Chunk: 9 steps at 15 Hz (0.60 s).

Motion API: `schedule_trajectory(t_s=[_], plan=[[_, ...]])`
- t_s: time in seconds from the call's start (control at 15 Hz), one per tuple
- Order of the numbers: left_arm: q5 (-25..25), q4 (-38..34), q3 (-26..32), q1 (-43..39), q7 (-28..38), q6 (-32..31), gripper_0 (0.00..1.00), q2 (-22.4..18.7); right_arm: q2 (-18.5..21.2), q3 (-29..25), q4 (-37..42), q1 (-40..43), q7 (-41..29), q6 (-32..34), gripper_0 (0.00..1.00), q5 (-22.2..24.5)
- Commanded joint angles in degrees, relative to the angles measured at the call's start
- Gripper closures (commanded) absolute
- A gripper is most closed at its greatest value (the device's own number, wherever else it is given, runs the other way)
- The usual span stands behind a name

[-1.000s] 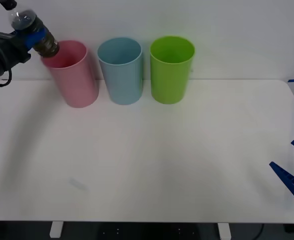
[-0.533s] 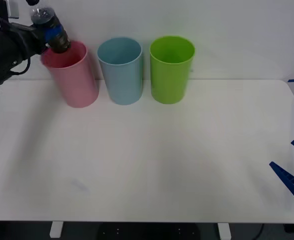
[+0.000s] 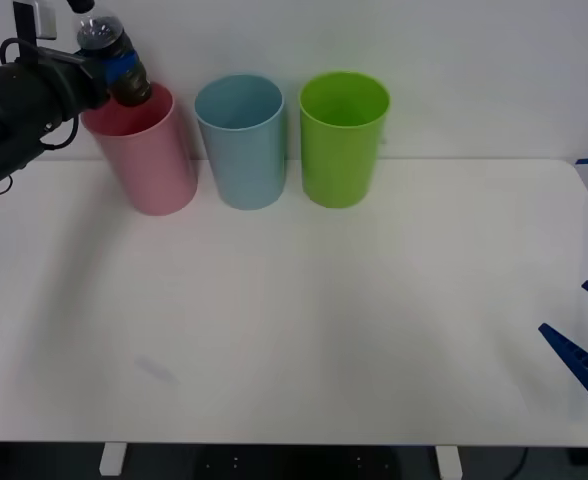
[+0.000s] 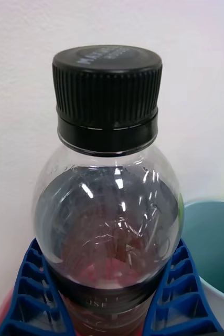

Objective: Grasp the object on the table and drop it into the matching bin: aluminum can to the light blue bin, PET bottle to the pink bin.

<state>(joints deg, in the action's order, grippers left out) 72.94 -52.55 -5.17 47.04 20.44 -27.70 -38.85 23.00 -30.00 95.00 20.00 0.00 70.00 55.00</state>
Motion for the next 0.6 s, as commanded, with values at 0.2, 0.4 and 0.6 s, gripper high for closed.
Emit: schedule_trajectory(t_s=[0.2,0.4,0.6], plan=[[-1.49,-0.01,0.07,-0.11,-1.46,-0.25,0.0,-0.09,0.0,0.0,0.0,0.0,0.0,0.0,0.0,0.0],[-3.07,-0.01,0.07,-0.37,-2.08,-0.86,0.0,-0.35,0.0,0.0,0.0,0.0,0.0,0.0,0.0,0.0],[-7.29,-0.1,0.07,-1.42,-2.95,-3.06,0.0,-0.97,0.0,0.0,0.0,0.0,0.0,0.0,0.0,0.0]])
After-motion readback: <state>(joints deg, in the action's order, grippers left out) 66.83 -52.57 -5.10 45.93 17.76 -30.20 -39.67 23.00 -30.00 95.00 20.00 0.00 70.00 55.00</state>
